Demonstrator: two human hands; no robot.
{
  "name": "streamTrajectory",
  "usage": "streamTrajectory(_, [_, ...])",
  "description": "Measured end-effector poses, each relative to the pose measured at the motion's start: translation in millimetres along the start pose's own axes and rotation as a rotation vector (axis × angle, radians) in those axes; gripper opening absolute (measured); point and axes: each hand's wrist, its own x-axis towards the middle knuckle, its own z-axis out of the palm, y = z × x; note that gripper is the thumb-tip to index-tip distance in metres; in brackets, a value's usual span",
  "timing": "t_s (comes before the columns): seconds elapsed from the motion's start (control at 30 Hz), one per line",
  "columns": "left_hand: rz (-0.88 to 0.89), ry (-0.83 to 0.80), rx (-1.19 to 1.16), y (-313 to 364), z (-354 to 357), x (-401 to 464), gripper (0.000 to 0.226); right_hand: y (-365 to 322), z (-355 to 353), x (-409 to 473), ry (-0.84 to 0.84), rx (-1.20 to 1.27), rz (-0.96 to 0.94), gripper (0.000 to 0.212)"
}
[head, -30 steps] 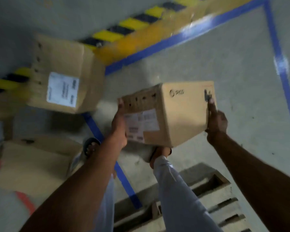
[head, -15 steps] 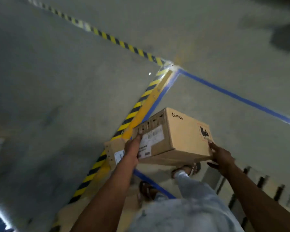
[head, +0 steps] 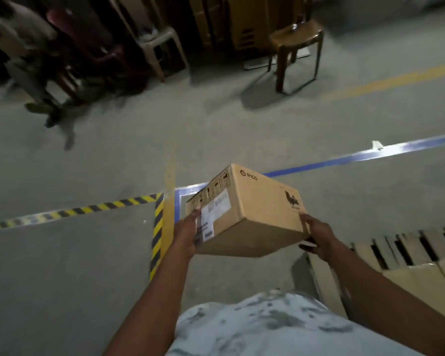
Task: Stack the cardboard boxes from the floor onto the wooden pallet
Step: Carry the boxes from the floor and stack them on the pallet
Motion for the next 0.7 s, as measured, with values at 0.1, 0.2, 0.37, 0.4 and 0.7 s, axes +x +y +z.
streamTrajectory(0.1, [0.051, -0.105, 0.139, 35.8, 67.7, 13.3, 0.034, -19.3, -40.7, 21.3, 0.057, 0.097, 0.014, 0.044])
streamTrajectory(0.2, [0.092, -0.197, 0.251, 61.8, 132.8, 23.4, 0.030, -28.7, -73.7, 37.9, 0.128, 0.188, 0.059, 0.044])
streamTrajectory(0.37, [0.180, -0.334, 0.526, 99.2, 253.6, 47.0, 0.030, -44.9, -98.2, 58.9, 0.240, 0.345, 0.146, 0.033])
streamTrajectory(0.4, [0.206, -0.379, 0.581, 108.9, 278.9, 52.8, 0.028, -49.7, -100.3, 67.1, 0.267, 0.384, 0.170, 0.033])
streamTrajectory(0.7, [0.417, -0.817, 0.861, 223.4, 502.1, 116.5, 0.027, -157.3, -99.7, 145.0, 0.512, 0.822, 0.252, 0.045])
